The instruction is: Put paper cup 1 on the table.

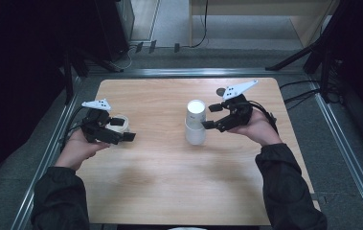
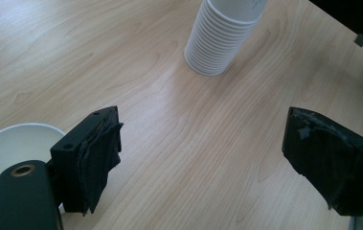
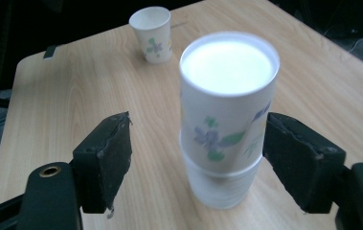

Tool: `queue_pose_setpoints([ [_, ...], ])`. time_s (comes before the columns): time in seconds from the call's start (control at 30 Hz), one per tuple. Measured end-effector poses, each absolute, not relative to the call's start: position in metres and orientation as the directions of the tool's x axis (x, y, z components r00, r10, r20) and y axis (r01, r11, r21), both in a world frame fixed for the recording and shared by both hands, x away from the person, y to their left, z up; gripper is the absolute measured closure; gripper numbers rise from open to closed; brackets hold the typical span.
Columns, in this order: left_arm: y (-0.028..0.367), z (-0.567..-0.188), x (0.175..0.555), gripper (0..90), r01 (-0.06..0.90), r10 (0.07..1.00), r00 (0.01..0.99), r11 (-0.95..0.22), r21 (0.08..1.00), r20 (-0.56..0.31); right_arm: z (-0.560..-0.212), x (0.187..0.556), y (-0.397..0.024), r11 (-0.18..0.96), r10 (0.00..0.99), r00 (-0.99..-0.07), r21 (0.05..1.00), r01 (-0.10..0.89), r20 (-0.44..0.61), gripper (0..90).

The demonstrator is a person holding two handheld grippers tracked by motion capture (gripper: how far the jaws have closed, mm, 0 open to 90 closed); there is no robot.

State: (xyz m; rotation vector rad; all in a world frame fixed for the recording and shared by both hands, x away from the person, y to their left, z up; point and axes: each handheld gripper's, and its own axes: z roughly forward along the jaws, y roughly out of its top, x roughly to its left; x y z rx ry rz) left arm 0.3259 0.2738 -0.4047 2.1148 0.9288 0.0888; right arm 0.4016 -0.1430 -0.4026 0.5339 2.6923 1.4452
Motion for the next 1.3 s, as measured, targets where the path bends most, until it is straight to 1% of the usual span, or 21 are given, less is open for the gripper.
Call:
queue_pose_setpoints([
  [0.17, 0.266, -0.406, 0.322, 13.8, 0.575, 0.632, 0.739, -0.412, 0.707, -0.233, -0.400, 0.416, -0.136, 0.524, 0.317, -0.944, 0.812, 0.259, 0.097, 25.3],
  [0.27, 0.261, -0.410, 0.320, 13.8, 0.572, 0.627, 0.744, -0.420, 0.704, -0.230, -0.402, 0.423, -0.132, 0.533, 0.310, -0.945, 0.805, 0.262, 0.103, 25.2],
  [0.47, 0.254, -0.416, 0.317, 13.8, 0.570, 0.625, 0.749, -0.437, 0.695, -0.221, -0.407, 0.431, -0.119, 0.597, 0.290, -0.953, 0.762, 0.252, 0.088, 24.3],
  [0.9, 0.243, -0.427, 0.304, 13.8, 0.565, 0.600, 0.770, -0.483, 0.669, -0.217, -0.401, 0.437, -0.076, 0.728, 0.262, -0.965, 0.649, 0.221, 0.035, 24.0],
  [0.97, 0.243, -0.428, 0.304, 13.8, 0.562, 0.597, 0.773, -0.489, 0.667, -0.214, -0.401, 0.437, -0.073, 0.760, 0.259, -0.966, 0.617, 0.206, 0.003, 24.1],
  [1.07, 0.243, -0.429, 0.304, 13.8, 0.562, 0.596, 0.774, -0.491, 0.666, -0.213, -0.400, 0.436, -0.070, 0.793, 0.235, -0.972, 0.584, 0.174, -0.029, 24.6],
  [1.3, 0.241, -0.429, 0.305, 14.1, 0.561, 0.596, 0.774, -0.491, 0.666, -0.213, -0.402, 0.437, -0.077, 0.791, 0.231, -0.973, 0.584, 0.182, -0.010, 28.8],
])
